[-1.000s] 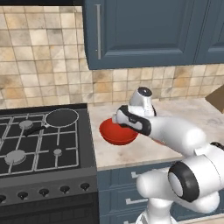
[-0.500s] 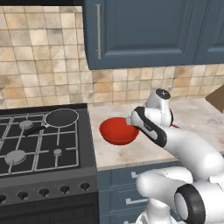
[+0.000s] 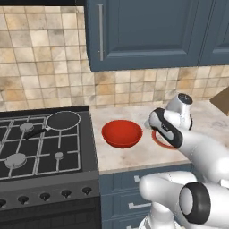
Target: Place the fish on the plate and place the lime on the same plate.
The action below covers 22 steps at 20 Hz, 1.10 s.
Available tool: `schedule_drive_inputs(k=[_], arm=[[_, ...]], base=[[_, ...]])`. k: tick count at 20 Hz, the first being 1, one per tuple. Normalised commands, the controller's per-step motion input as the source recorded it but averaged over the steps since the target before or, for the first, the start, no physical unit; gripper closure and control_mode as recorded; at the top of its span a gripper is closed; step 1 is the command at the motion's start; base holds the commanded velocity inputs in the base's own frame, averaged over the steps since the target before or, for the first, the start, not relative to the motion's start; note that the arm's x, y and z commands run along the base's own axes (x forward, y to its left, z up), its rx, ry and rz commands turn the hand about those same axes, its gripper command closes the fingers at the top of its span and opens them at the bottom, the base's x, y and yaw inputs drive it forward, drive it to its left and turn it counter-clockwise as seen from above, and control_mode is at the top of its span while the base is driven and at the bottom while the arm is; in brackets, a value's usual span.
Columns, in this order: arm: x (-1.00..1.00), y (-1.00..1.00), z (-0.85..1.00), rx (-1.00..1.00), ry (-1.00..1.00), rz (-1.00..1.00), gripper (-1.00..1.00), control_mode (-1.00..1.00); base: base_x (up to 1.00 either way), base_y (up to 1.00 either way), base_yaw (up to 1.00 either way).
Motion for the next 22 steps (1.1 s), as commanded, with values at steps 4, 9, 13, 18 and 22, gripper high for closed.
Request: schedule_drive_inputs(k=[4, 9, 13, 18, 22], arm=[[0.00, -0.67, -0.18, 0.00, 0.00, 0.00, 1.00, -1.00], [0.07, -0.44, -0.31, 0.00, 0.00, 0.00, 1.00, -1.00], [0.13, -0.31, -0.34, 0.00, 0.00, 0.00, 1.00, -1.00], [0.28, 0.00, -0.28, 0.00, 0.00, 0.00, 1.00, -1.00], [0.37, 0.00, -0.31, 0.00, 0.00, 0.00, 1.00, -1.00]], base=[[0.00, 0.00, 0.00], [0.00, 0.00, 0.00], [0.00, 0.00, 0.00], [0.00, 0.00, 0.00], [0.00, 0.00, 0.00]])
